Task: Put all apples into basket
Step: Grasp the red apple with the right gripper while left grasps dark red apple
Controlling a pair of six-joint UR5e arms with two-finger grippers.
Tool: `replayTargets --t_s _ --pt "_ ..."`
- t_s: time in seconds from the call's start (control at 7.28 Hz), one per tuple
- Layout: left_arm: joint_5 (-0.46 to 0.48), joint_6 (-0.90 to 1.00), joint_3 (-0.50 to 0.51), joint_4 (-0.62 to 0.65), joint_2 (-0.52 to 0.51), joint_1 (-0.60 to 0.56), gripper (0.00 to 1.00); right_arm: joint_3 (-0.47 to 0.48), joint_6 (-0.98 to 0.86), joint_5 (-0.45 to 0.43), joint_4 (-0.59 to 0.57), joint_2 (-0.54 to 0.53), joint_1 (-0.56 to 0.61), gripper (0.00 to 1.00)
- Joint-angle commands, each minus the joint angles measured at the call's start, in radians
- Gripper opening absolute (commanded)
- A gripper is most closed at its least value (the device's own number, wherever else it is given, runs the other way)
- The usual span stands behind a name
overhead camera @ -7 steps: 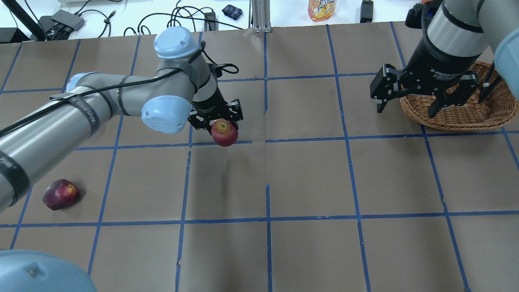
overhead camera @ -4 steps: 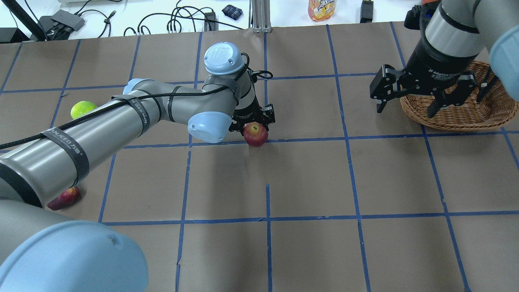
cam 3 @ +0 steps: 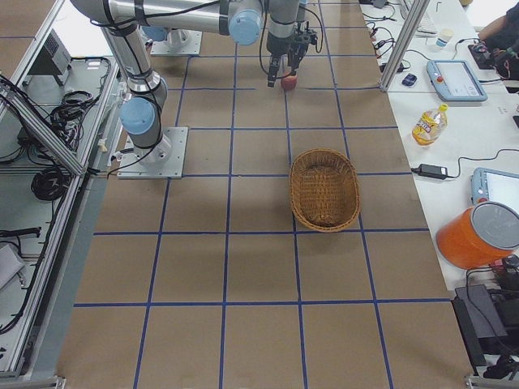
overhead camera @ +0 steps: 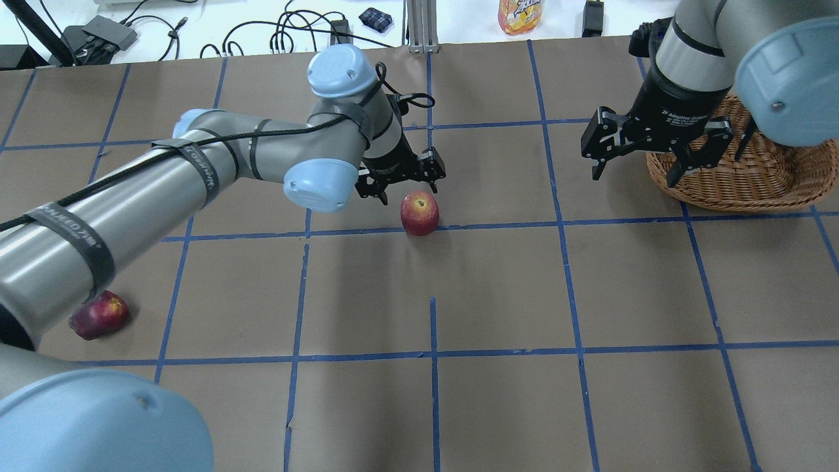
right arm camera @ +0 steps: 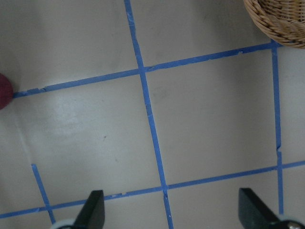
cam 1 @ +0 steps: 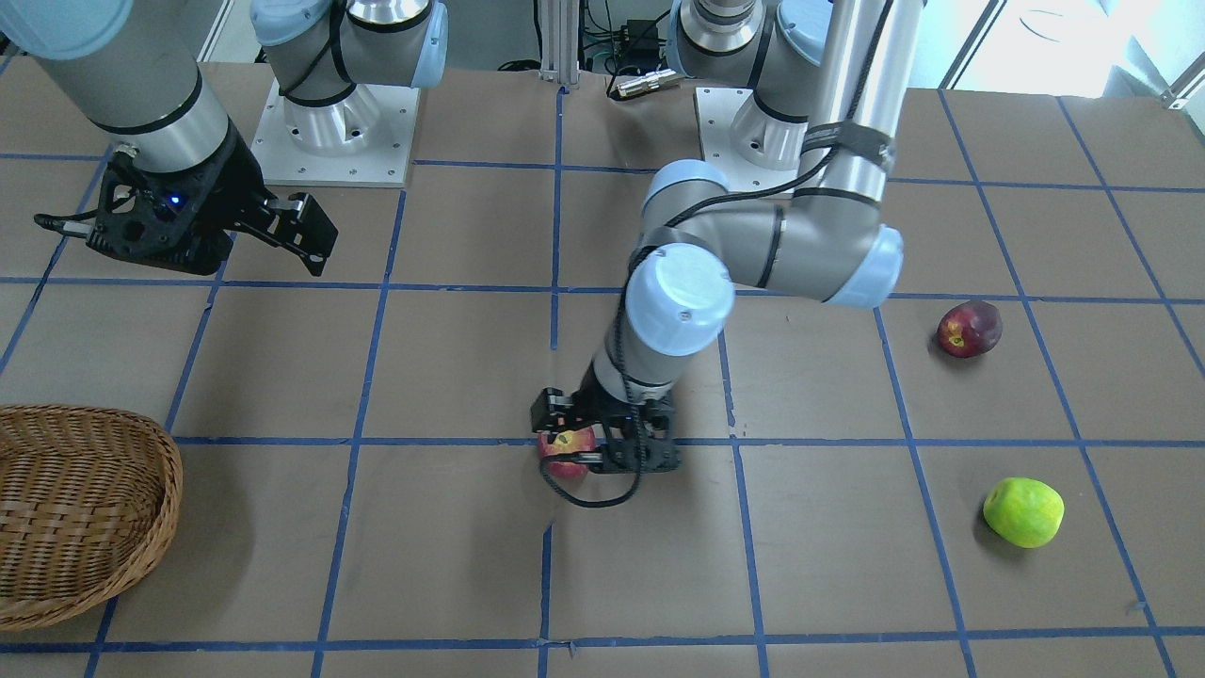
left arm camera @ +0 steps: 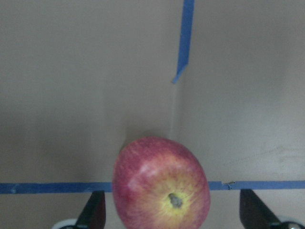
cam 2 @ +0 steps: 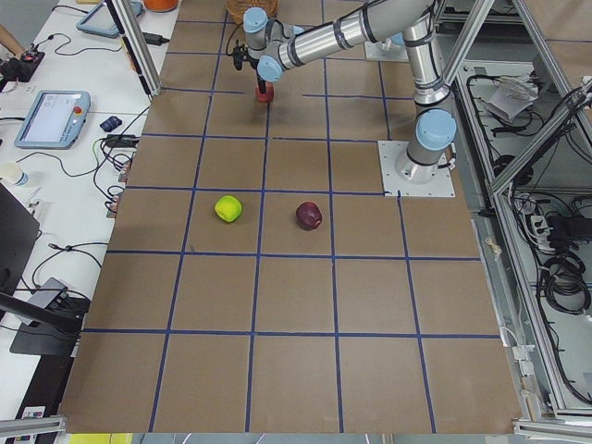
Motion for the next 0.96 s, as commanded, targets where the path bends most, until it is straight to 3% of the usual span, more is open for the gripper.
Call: replayTargets --t_s 0.0,0.14,0.27,0.41,0.69,0.82 --pt "0.108 0.467 -0.024 -0.186 0.125 0.243 1.0 -0.008 0.085 0.046 -0.086 0.067 0.06 1.0" --pt "0.242 0.678 -0.064 -0.213 0.165 0.345 1.0 -0.006 0.17 0.048 -0.145 0.106 0.13 1.0" --pt "0.303 0.787 -0.104 -0.216 0.2 0.429 1.0 -0.008 0.257 0.048 -0.264 0.173 0.202 1.0" --pt "0.302 0.92 -0.159 -0.208 0.226 0.513 1.0 -0.011 0.367 0.049 -0.353 0.236 0.274 1.0" --pt "0.304 1.26 -0.285 -0.184 0.297 0.643 1.0 -0.037 0.465 0.056 -0.383 0.317 0.33 1.0" --pt "0.31 1.414 -0.351 -0.167 0.341 0.681 1.0 -0.061 0.523 0.13 -0.385 0.371 0.336 1.0"
